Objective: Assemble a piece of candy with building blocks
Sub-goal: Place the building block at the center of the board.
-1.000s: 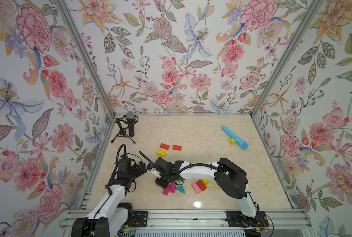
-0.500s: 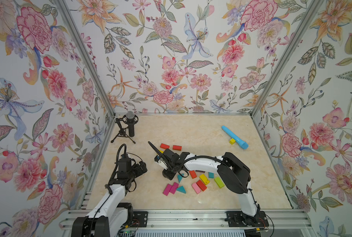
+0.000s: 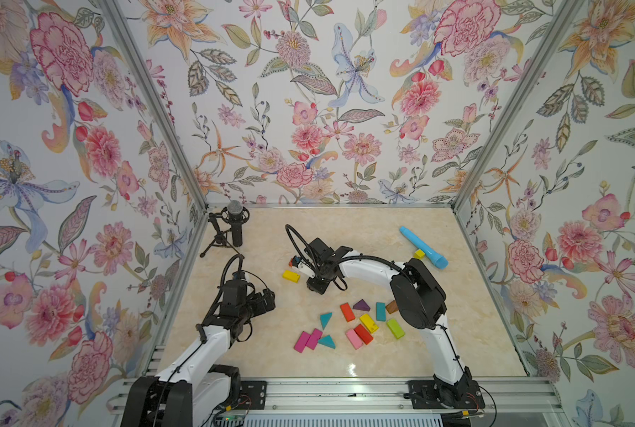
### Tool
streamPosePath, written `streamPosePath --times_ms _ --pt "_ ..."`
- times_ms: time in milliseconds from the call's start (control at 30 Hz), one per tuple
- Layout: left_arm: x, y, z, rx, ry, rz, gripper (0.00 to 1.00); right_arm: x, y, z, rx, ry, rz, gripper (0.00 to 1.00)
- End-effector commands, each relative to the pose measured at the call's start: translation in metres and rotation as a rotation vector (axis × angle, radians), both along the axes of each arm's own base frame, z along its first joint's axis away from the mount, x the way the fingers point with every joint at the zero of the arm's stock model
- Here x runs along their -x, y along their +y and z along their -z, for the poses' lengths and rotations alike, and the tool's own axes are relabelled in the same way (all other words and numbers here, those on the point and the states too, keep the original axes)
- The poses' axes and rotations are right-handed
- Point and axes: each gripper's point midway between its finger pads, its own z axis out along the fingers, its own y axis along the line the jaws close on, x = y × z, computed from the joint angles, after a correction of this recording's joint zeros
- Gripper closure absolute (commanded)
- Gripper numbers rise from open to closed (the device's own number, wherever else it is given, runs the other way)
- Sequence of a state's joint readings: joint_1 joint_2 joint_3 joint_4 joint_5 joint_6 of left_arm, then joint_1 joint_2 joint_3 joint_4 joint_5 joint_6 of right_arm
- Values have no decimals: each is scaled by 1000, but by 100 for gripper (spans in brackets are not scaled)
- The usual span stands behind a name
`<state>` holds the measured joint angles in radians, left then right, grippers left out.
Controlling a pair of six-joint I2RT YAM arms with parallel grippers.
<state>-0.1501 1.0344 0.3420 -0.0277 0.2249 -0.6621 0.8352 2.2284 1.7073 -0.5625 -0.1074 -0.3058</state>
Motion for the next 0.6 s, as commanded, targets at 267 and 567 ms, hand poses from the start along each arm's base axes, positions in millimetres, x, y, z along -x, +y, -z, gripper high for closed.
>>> streamPosePath --times_ms 267,567 --pt "-7 -6 -14 -15 -31 27 1 -27 -9 8 92 -64 -98 83" --pt "-7 -7 -16 -17 -25 36 1 -23 -2 -5 67 -72 -93 52"
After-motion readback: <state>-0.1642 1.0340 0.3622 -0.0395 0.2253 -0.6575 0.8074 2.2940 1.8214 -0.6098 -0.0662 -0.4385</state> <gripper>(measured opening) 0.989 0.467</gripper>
